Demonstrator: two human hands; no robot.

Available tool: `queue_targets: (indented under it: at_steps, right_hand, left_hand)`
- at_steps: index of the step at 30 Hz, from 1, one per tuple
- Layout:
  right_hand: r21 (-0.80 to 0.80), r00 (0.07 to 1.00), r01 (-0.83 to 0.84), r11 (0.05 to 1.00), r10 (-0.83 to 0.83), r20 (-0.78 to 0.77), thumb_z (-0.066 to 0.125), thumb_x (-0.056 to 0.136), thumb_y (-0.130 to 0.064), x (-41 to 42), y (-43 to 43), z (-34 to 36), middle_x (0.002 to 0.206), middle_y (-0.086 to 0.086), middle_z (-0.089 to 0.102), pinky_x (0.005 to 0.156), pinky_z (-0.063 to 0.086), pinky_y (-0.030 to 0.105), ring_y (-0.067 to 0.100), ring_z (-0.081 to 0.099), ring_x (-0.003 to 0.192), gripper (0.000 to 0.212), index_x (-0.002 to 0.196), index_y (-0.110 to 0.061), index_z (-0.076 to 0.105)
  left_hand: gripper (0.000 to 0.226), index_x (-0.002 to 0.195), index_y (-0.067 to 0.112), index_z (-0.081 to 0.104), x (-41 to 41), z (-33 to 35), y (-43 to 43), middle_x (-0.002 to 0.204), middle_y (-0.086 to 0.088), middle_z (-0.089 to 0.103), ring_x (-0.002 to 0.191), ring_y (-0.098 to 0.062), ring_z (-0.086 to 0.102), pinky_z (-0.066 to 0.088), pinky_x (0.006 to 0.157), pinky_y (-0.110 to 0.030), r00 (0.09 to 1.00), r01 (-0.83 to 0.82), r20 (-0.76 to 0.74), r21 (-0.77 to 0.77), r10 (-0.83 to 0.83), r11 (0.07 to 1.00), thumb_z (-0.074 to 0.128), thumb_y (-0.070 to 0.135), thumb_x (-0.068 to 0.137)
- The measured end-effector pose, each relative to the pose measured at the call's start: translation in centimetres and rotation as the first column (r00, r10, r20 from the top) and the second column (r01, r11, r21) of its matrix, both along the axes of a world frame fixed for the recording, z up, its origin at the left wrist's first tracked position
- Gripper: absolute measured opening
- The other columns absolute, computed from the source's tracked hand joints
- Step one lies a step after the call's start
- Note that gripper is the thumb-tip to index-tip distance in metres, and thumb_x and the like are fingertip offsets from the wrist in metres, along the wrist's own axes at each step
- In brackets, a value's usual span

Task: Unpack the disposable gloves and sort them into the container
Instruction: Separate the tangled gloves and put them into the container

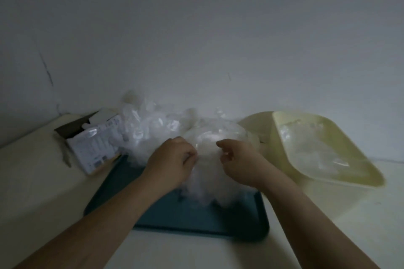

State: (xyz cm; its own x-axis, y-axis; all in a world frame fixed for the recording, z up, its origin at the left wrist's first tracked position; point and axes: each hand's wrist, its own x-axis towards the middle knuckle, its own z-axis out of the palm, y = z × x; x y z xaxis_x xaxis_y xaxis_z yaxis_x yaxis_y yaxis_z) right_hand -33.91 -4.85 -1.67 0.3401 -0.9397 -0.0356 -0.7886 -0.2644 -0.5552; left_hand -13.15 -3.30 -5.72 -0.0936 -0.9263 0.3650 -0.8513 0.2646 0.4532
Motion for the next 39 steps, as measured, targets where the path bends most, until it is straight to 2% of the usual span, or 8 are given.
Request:
queue_targets:
  at_steps: [5, 8, 15, 18, 28, 31, 36, 39]
  right_hand:
    - [-0.265, 0.962, 0.224, 0.938, -0.169, 0.215, 0.056, 0.1, -0.02, 0.6, -1.8, -0.7, 0.123, -0.003, 0.072, 0.091, 0.053, 0.025, 0.014, 0.068, 0.105, 0.031, 0.128, -0.021, 0.071]
    - [-0.3, 0.893, 0.342, 0.89, -0.208, 0.4, 0.056, 0.102, -0.025, 1.0, -1.8, 0.8, 0.089, -0.009, 0.074, 0.074, 0.061, 0.03, 0.009, 0.069, 0.079, 0.021, 0.108, -0.019, 0.075]
    - [0.141, 0.633, 0.165, 0.976, -0.214, 0.744, 0.053, 0.093, -0.069, 3.0, -1.1, 2.3, 0.096, 0.006, 0.079, 0.076, 0.065, 0.044, 0.025, 0.078, 0.085, 0.061, 0.111, -0.014, 0.072]
    - [0.189, 0.635, -0.011, 0.982, -0.139, 0.76, 0.065, 0.081, -0.076, 2.8, -1.3, 1.8, 0.118, 0.002, 0.075, 0.091, 0.062, 0.048, 0.023, 0.075, 0.105, 0.069, 0.125, -0.023, 0.067]
    - [0.297, 0.3, -0.139, 0.945, -0.246, 0.922, 0.068, 0.092, -0.017, 2.3, -1.5, 2.1, 0.09, 0.017, 0.073, 0.074, 0.058, 0.036, 0.024, 0.069, 0.079, 0.018, 0.102, -0.003, 0.073]
    - [0.266, 0.381, -0.126, 0.956, -0.201, 0.903, 0.068, 0.088, -0.015, 1.2, -1.5, 2.7, 0.088, 0.019, 0.073, 0.065, 0.061, 0.033, 0.025, 0.07, 0.072, 0.021, 0.104, -0.001, 0.072]
    - [0.266, 0.584, -0.22, 0.939, -0.091, 0.807, 0.063, 0.096, -0.021, 0.8, -1.2, 2.5, 0.101, 0.027, 0.074, 0.074, 0.062, 0.039, 0.036, 0.071, 0.084, 0.026, 0.109, -0.002, 0.075]
    - [0.325, 0.693, -0.296, 0.898, -0.033, 0.72, 0.063, 0.094, -0.023, 0.8, -1.0, 2.4, 0.099, 0.031, 0.073, 0.07, 0.061, 0.038, 0.035, 0.072, 0.079, 0.032, 0.112, 0.001, 0.074]
  left_hand:
    - [0.013, 0.093, 0.026, 0.078, 1.5, 2.0, -0.1, 0.098, 0.017, 0.074, 0.095, 0.007, 0.065, 0.045, 0.081, -0.002, 0.913, -0.049, -0.408, -0.05, 0.024, 0.998, 0.067, 0.024, 0.1]
    - [0.018, 0.09, 0.026, 0.074, 2.1, 3.3, -0.3, 0.086, 0.011, 0.074, 0.084, -0.002, 0.069, 0.054, 0.076, -0.014, 0.787, -0.159, -0.611, -0.078, 0.079, 0.984, 0.061, 0.027, 0.104]
    - [0.022, 0.09, 0.009, 0.061, 1.3, 6.2, 0.1, 0.11, -0.016, 0.078, 0.096, -0.033, 0.078, 0.063, 0.076, -0.04, -0.063, 0.126, -0.986, 0.144, 0.153, 0.982, 0.047, 0.005, 0.107]
    - [0.016, 0.092, 0.007, 0.056, 0.7, 6.5, 0.9, 0.111, -0.021, 0.077, 0.096, -0.033, 0.079, 0.064, 0.07, -0.035, -0.212, 0.231, -0.957, 0.148, 0.198, 0.962, 0.047, 0.0, 0.104]
    - [0.029, 0.102, -0.002, 0.072, 0.2, 4.3, 1.4, 0.106, -0.024, 0.074, 0.093, -0.036, 0.075, 0.063, 0.082, -0.045, 0.066, 0.484, -0.965, 0.252, 0.252, 0.838, 0.048, -0.016, 0.094]
    - [0.023, 0.105, -0.005, 0.075, 1.4, 4.8, 1.1, 0.109, -0.023, 0.073, 0.089, -0.034, 0.075, 0.062, 0.091, -0.051, 0.052, 0.351, -0.962, 0.268, 0.267, 0.897, 0.054, 0.002, 0.099]
    - [0.095, 0.121, 0.0, 0.075, 3.7, 5.1, 0.2, 0.13, -0.031, 0.067, 0.111, -0.042, 0.07, 0.055, 0.096, -0.049, 0.194, 0.489, -0.919, 0.395, 0.344, 0.778, 0.049, 0.085, 0.086]
    - [0.075, 0.126, 0.001, 0.069, 3.7, 5.0, 0.4, 0.12, -0.031, 0.071, 0.107, -0.042, 0.074, 0.06, 0.088, -0.047, 0.281, 0.504, -0.917, 0.391, 0.282, 0.77, 0.062, 0.064, 0.086]
